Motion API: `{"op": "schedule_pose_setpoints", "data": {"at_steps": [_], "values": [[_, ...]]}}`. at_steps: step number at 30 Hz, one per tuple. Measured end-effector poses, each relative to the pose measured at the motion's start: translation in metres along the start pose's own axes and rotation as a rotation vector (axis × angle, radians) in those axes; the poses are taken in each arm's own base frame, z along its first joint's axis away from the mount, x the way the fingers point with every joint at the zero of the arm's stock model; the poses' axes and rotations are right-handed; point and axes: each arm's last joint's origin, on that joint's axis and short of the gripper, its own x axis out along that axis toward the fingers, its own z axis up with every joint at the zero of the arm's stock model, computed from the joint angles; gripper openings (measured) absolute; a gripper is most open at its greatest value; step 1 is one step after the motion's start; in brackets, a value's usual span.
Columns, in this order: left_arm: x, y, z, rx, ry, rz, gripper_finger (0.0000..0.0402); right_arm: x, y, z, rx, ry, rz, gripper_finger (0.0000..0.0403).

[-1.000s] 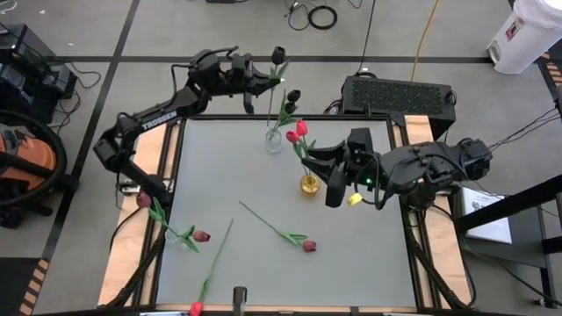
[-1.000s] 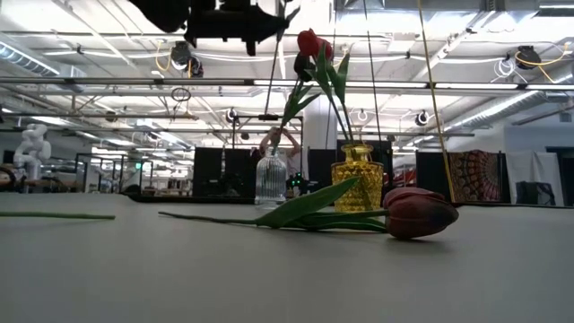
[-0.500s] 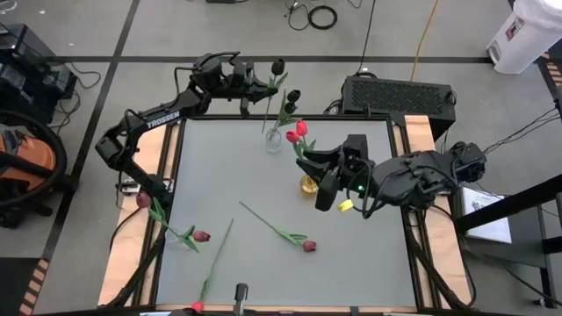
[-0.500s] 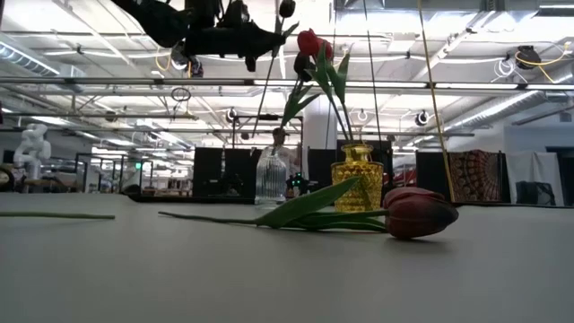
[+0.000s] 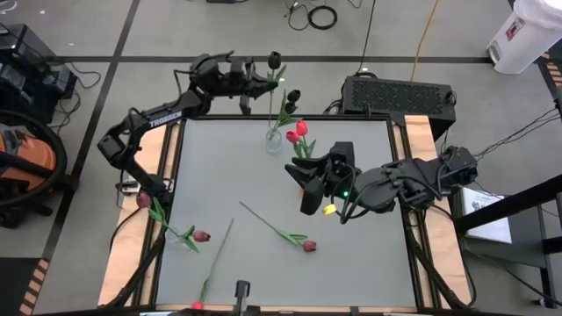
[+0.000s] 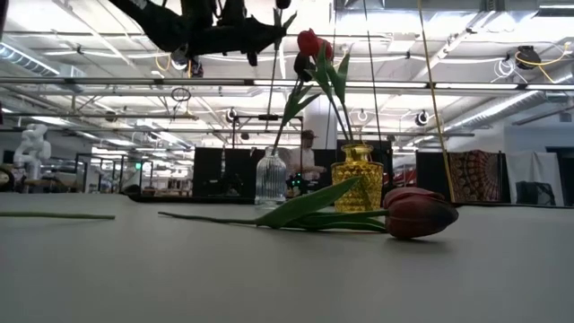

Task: Sort flowers into vase by color
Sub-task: Put the black tulip into the top transparent vase

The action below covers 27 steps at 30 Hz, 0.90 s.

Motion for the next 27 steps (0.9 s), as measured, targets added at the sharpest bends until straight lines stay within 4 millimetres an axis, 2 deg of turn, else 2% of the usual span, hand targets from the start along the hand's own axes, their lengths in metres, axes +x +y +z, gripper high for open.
{"op": "schedule_pose_setpoints", "data": {"at_steps": [6, 11, 27], "values": [[0.005, 0.01, -0.008, -0.035, -0.076, -0.01, 0.0007, 0.0, 0.002, 0.002, 0.021, -0.016, 0.01, 0.0137], [0.005, 0.01, -0.008, -0.049, -0.076, -0.012, 0.0007, 0.0, 0.002, 0.001, 0.02, -0.015, 0.01, 0.0137], [0.005, 0.012, -0.022, -0.034, 0.029, 0.005, 0.0007, 0.0, 0.001, 0.002, -0.003, -0.015, 0.007, 0.0137]]}}
